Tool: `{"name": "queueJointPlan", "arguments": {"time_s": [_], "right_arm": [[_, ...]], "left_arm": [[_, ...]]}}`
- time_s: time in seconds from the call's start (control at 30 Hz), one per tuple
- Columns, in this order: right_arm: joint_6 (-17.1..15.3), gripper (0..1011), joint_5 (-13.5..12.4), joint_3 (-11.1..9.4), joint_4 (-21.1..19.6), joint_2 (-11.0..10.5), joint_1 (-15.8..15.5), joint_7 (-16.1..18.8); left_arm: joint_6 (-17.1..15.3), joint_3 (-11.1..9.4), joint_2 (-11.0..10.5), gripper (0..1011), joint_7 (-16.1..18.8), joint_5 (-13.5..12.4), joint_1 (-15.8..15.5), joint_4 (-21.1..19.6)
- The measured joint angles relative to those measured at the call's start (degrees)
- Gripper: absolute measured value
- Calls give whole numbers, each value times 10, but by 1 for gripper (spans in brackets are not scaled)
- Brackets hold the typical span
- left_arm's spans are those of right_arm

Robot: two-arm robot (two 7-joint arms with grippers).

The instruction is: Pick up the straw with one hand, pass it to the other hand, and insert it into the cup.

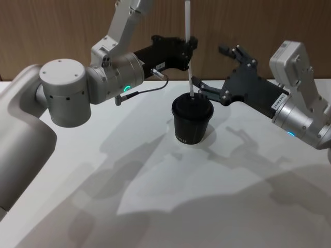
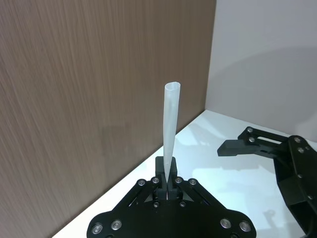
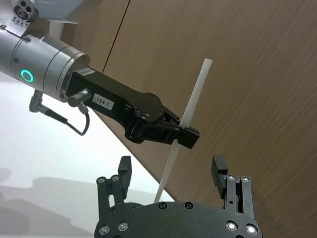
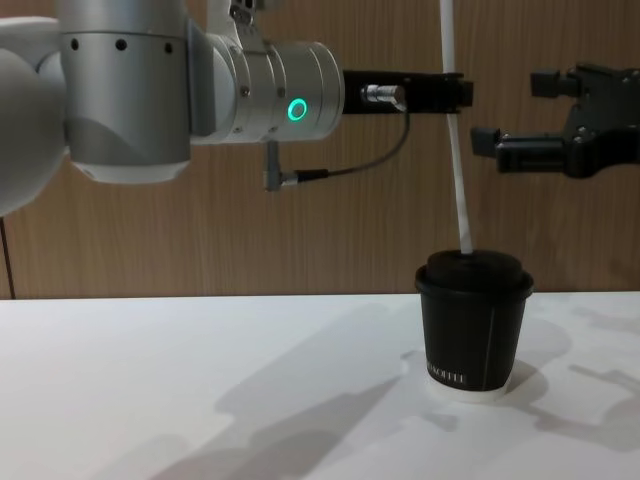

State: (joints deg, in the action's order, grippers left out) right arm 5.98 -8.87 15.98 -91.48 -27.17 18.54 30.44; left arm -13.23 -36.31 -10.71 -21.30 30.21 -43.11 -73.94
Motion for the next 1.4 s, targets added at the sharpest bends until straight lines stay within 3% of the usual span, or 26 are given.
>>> {"name": "queueJointPlan", "arguments": {"time_s": [0.8, 1.3, 1.4], "right_arm": [[0, 1001, 0, 0, 0, 0, 0, 0], [0, 1001, 0, 0, 0, 0, 0, 0], [0, 1001, 0, 0, 0, 0, 0, 0]], "left_arm": [[-1, -3, 15, 6, 1, -21, -5, 28], [-4, -4, 18, 380, -2, -25, -6, 33], [-4, -4, 18, 542, -2, -26, -6, 33]]}}
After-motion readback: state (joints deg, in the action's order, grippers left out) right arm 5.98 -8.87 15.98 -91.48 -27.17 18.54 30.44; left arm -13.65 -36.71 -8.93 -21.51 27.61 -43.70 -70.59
